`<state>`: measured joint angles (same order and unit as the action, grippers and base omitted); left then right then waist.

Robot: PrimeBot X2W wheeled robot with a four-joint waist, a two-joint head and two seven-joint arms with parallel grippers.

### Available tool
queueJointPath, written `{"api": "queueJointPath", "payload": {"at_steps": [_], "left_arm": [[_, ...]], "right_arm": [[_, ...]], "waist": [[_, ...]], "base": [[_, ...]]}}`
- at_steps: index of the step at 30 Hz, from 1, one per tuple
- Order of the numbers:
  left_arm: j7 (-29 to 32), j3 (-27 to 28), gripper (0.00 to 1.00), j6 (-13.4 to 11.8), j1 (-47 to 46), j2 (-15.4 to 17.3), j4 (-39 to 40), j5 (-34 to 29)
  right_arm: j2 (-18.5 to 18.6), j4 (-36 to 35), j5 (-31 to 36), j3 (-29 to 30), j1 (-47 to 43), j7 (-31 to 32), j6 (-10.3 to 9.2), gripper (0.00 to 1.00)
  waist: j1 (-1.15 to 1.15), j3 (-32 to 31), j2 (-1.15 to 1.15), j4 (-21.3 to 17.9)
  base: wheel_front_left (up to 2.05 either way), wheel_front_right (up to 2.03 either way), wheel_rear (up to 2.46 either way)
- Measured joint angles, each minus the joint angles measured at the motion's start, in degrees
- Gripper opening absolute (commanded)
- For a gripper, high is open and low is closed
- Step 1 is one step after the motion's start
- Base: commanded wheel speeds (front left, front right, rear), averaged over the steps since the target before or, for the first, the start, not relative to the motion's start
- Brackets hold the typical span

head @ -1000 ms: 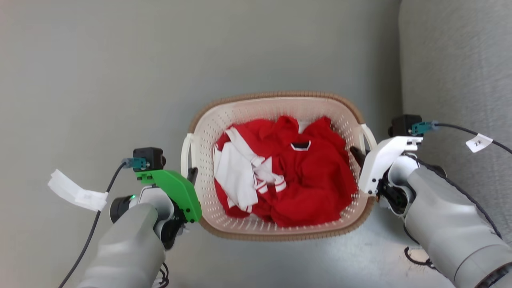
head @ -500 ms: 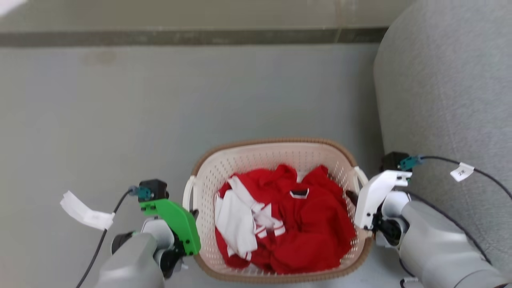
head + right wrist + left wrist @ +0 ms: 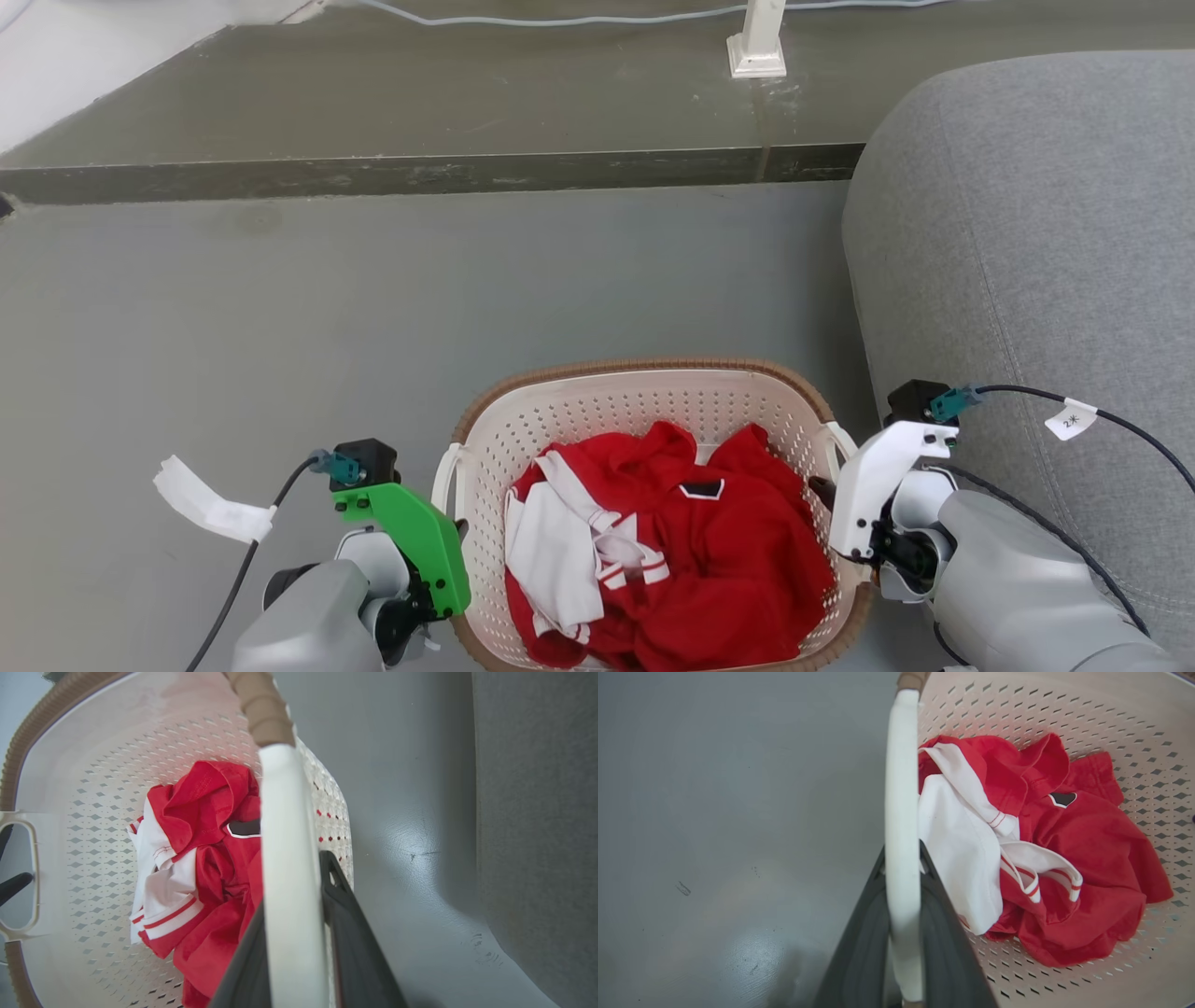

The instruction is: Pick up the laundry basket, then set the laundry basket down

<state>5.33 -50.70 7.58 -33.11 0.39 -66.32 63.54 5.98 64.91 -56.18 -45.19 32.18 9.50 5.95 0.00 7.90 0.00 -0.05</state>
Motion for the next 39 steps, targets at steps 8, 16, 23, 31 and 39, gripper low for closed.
{"api": "queueJointPath", "payload": {"at_steps": [8,16,23,31,39], "left_arm": [[1.19,-0.36,0.00,0.00,-0.02,0.01,-0.08,0.42],[1.45,-0.81,0.00,0.00,-0.06,0.02,-0.26,0.64],[1.44,-0.90,0.00,0.00,-0.07,0.04,-0.25,1.76],[1.44,-1.26,0.00,0.00,-0.07,0.09,-0.21,1.91],[1.44,-1.67,0.00,0.00,-0.07,0.13,0.04,2.34]], "right_arm": [[-0.03,0.30,-0.47,-0.40,0.04,0.98,0.00,0.00],[-0.10,0.56,-0.89,-0.79,0.05,0.99,-0.01,0.00],[-0.09,0.58,-1.22,-1.14,0.15,0.98,-0.01,0.00],[-0.09,0.68,-1.70,-1.55,0.15,0.98,-0.01,0.00],[-0.08,0.90,-2.03,-1.91,0.15,0.97,-0.01,0.00]], "waist": [[0.00,-0.43,0.00,-0.12],[0.00,-0.53,0.00,-0.24],[0.00,-0.52,0.00,-0.25],[0.00,-0.53,0.00,-0.27],[0.00,-0.45,0.00,-0.31]], "base": [[0.00,0.00,0.00],[0.00,0.00,0.00],[0.00,0.00,0.00],[0.00,0.00,0.00],[0.00,0.00,0.00]]}}
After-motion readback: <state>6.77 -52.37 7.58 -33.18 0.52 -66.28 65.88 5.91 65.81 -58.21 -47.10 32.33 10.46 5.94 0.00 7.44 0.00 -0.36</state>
